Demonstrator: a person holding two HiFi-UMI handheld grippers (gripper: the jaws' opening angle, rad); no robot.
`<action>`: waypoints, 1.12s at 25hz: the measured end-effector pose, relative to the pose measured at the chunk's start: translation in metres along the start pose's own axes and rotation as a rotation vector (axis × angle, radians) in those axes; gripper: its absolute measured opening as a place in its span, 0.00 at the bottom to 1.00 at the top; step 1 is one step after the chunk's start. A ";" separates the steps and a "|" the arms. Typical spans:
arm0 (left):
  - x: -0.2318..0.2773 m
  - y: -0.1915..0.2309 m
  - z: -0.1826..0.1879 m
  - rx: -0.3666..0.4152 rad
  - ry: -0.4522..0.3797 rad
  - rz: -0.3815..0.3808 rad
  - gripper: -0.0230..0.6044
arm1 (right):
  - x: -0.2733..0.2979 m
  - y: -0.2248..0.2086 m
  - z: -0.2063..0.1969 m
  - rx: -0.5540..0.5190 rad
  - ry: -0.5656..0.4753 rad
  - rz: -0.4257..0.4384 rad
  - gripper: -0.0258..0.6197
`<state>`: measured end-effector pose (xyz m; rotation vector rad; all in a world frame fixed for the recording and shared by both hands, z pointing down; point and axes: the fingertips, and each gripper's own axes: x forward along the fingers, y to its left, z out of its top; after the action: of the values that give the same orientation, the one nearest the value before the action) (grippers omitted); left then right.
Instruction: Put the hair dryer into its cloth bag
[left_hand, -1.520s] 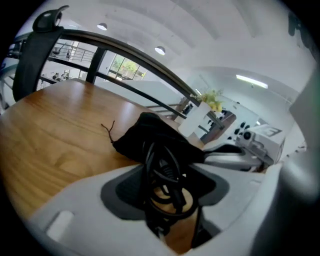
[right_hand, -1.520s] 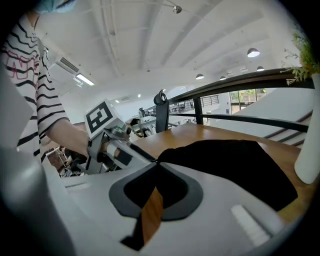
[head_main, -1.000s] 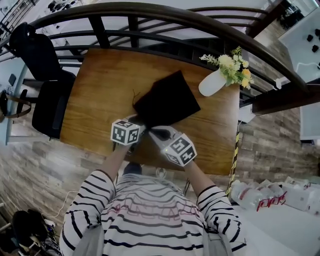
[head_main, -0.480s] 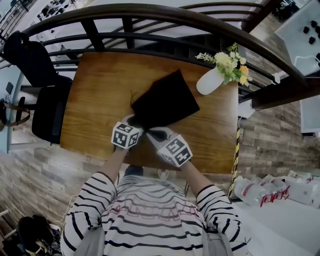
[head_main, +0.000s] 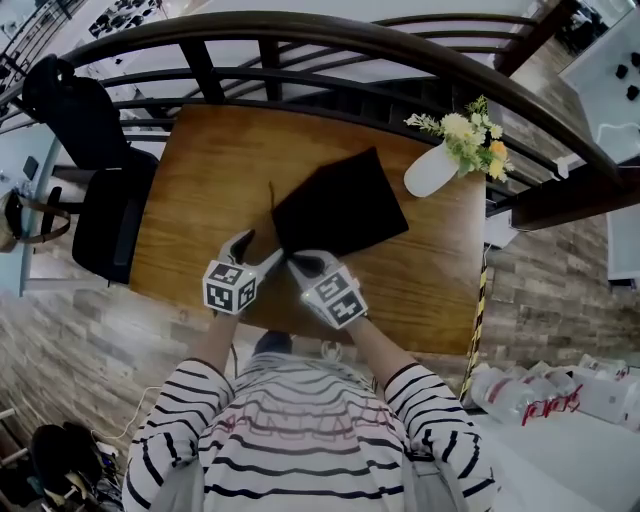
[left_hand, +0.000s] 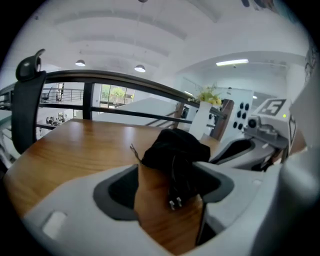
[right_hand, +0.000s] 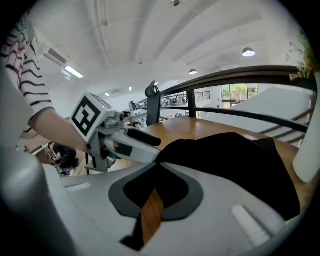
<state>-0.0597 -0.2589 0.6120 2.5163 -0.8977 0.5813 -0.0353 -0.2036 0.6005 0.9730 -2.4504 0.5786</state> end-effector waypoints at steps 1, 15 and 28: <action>-0.006 0.002 -0.001 -0.011 -0.011 0.013 0.58 | 0.004 0.000 -0.004 -0.026 0.026 -0.021 0.06; -0.063 -0.019 -0.009 -0.076 -0.102 0.110 0.63 | -0.013 0.030 -0.018 -0.164 0.090 -0.170 0.31; -0.097 -0.083 -0.018 -0.078 -0.160 0.144 0.63 | -0.075 0.063 -0.032 -0.239 0.053 -0.239 0.39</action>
<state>-0.0777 -0.1428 0.5582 2.4686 -1.1450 0.3840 -0.0230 -0.1049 0.5729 1.1120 -2.2494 0.2226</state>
